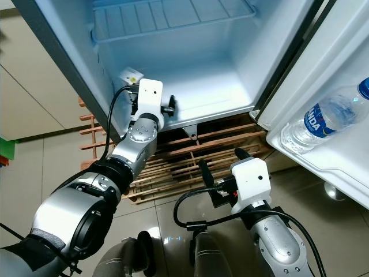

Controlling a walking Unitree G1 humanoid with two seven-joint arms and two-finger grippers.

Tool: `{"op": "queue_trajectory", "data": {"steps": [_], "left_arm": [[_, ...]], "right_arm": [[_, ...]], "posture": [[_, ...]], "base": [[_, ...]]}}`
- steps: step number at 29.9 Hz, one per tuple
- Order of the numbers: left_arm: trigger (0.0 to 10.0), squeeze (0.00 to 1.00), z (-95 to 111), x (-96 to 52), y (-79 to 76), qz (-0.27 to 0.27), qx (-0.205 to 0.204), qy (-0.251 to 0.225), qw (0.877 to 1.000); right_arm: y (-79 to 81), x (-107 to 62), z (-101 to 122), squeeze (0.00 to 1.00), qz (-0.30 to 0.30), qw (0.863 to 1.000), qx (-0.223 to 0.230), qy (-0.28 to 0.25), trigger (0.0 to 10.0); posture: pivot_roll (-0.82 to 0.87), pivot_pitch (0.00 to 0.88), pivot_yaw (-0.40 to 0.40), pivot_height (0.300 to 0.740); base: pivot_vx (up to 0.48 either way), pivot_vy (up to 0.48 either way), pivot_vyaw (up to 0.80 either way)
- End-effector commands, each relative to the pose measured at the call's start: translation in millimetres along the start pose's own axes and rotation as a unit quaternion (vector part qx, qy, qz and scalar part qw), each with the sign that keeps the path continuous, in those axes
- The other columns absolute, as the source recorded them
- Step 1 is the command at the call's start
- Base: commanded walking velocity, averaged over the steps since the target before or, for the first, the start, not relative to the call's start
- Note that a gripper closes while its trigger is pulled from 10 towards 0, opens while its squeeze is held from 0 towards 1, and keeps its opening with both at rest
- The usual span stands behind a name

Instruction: Restocking fridge

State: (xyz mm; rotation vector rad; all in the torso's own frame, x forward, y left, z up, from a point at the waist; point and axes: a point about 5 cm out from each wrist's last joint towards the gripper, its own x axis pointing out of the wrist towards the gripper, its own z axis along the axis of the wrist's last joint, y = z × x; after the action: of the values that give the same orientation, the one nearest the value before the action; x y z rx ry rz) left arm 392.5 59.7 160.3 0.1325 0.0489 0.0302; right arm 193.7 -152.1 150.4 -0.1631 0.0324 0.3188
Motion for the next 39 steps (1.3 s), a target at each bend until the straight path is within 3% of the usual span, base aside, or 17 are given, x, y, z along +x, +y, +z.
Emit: {"op": "queue_trajectory", "data": {"steps": [1, 10, 12, 20, 25, 32, 36, 39], "left_arm": [[10.0, 0.0, -5.6, 0.2, 5.0, 0.024, 0.006, 0.017, 1.0], [10.0, 0.0, -5.4, 1.9, 15.0, 0.058, 0.036, 0.011, 0.998], [10.0, 0.0, -1.4, 0.8, 6.8, 0.033, 0.004, 0.001, 0.999], [10.0, 0.0, 6.5, -5.1, -19.4, -0.032, -0.039, -0.011, 0.999], [10.0, 0.0, -13.2, -20.1, -42.5, -0.103, -0.066, 0.023, 0.992], [10.0, 0.0, -4.9, -30.3, -39.3, -0.176, -0.108, -0.025, 0.978], [10.0, 0.0, 13.1, -45.6, -18.2, -0.258, -0.132, -0.095, 0.952], [10.0, 0.0, 11.0, -51.3, 0.5, -0.26, -0.128, -0.11, 0.951]], "right_arm": [[-0.8, -2.9, 1.8, 0.15, -0.001, 1.0, 0.0, 0.002, 10.0], [-1.8, -2.2, -0.2, 0.15, -0.002, 1.0, 0.0, 0.004, 10.0], [-1.9, -2.0, -0.8, 0.15, -0.001, 1.0, 0.0, 0.004, 10.0], [-4.2, 2.4, -1.9, 0.15, -0.002, 1.0, -0.002, 0.001, 10.0], [-3.9, 13.1, -2.4, 0.15, -0.01, 1.0, 0.006, -0.012, 10.0], [-13.1, 35.2, 0.4, 0.14, -0.044, 0.998, 0.031, -0.037, 10.0], [-21.5, 55.7, 1.3, 0.13, -0.071, 0.995, 0.037, -0.055, 10.0], [-23.7, 63.7, -3.6, 0.13, -0.081, 0.994, 0.039, -0.055, 10.0]], "posture": [[-0.35, 0.292, 0.027, 0.74], [-0.35, 0.288, 0.027, 0.74], [-0.35, 0.286, 0.027, 0.74], [-0.34, 0.262, 0.029, 0.74], [-0.31, 0.222, 0.047, 0.74], [-0.24, 0.124, 0.081, 0.74], [-0.18, 0.022, 0.087, 0.74], [-0.16, 0.0, 0.073, 0.74]], "base": [[0.0, 0.0, 0.0], [0.0, 0.0, 0.0], [0.0, 0.0, 0.0], [0.0, 0.0, 0.0], [0.0, 0.0, 0.0], [0.0, 0.0, 0.0], [0.0, 0.0, 0.0], [0.0, 0.0, 0.0]]}}
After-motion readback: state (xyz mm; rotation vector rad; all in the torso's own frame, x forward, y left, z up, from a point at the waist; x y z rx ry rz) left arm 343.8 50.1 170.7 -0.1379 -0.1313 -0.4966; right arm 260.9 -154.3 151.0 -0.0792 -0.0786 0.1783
